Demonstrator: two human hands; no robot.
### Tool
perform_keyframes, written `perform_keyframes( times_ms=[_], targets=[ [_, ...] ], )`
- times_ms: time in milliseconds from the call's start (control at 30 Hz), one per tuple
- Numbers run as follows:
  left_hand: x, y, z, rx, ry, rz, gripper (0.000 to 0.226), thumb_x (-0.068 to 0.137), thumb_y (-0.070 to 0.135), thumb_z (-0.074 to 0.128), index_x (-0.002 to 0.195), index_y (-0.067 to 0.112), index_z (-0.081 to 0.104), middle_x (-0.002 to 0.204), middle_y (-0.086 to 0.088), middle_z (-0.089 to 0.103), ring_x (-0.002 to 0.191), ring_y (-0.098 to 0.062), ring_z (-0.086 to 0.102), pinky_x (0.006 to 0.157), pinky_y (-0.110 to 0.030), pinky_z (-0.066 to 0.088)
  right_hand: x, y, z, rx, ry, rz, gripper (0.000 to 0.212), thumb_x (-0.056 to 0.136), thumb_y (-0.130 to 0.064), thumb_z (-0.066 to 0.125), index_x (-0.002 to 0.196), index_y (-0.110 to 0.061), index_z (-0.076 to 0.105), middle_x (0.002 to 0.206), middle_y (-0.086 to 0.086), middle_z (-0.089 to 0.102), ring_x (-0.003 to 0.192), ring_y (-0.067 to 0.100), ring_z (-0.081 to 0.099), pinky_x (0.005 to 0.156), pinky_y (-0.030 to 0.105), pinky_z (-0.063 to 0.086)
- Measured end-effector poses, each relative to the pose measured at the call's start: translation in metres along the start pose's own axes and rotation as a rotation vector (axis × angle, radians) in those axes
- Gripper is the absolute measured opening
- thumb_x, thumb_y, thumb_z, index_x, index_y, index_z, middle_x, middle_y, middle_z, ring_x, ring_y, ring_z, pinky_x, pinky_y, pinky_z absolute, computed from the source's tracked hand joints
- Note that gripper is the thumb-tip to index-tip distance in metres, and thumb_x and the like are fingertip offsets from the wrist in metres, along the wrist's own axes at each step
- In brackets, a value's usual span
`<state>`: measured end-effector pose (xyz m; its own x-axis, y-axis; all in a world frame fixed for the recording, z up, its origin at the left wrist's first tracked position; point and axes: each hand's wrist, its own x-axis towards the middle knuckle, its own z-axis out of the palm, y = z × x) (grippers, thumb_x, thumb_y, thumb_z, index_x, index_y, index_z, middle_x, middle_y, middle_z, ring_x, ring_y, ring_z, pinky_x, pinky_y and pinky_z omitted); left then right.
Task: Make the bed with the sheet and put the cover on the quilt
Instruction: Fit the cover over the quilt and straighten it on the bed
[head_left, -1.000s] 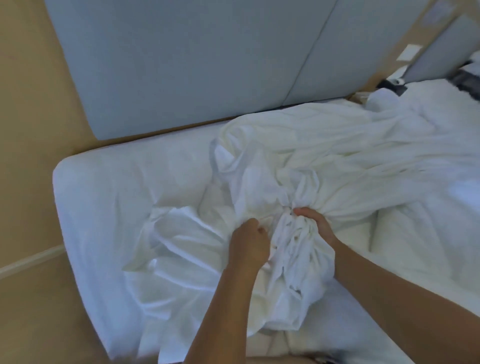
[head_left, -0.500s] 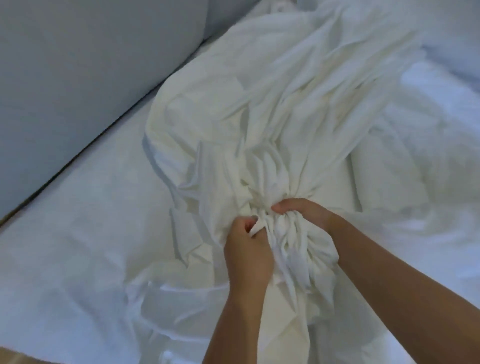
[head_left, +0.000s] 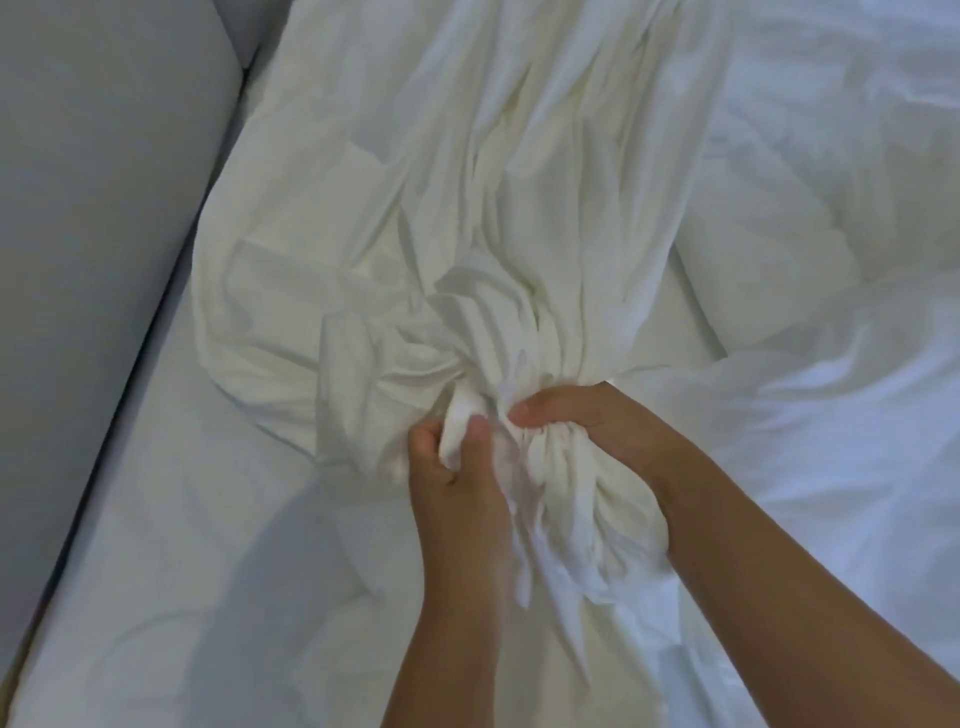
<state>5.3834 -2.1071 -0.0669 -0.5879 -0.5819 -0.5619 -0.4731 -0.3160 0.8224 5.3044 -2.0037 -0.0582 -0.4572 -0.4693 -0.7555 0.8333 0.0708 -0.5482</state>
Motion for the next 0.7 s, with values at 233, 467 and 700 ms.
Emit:
perform_keyframes(
  times_ms=[233,467,700],
  targets=[
    [0.009,0.007,-0.038,0.373,0.026,0.337,0.023,0.082,-0.003,0.056,0.091,0.018,0.050,0.101,0.002,0.051,0.102,-0.019,0.053,0.085,-0.030,0.043,-0.013,0.003,0.020,-0.028,0.209,-0.093,0.031,0.072,-0.006,0.072,0.102,-0.006,0.067,0.090,0.017,0.071,0.081,0.034,0.070,0.074,0.040,0.057],
    [0.018,0.036,0.020,0.546,-0.520,0.042,0.061,0.075,0.066,0.056,0.104,0.012,0.063,0.085,0.008,0.060,0.094,-0.013,0.060,0.075,-0.020,0.041,0.002,0.017,0.036,-0.333,0.646,-0.379,0.024,0.091,-0.008,0.053,0.069,-0.015,0.051,0.063,-0.005,0.053,0.058,0.006,0.052,0.047,0.009,0.040],
    [0.029,0.037,0.063,0.452,-0.541,-0.070,0.052,0.067,0.033,0.079,0.107,0.009,0.056,0.095,0.001,0.062,0.097,-0.018,0.060,0.083,-0.029,0.044,-0.010,0.047,0.030,-0.275,0.609,-0.640,0.019,0.079,-0.019,0.060,0.095,-0.025,0.053,0.094,-0.001,0.063,0.090,0.009,0.064,0.078,0.028,0.055]
  ],
)
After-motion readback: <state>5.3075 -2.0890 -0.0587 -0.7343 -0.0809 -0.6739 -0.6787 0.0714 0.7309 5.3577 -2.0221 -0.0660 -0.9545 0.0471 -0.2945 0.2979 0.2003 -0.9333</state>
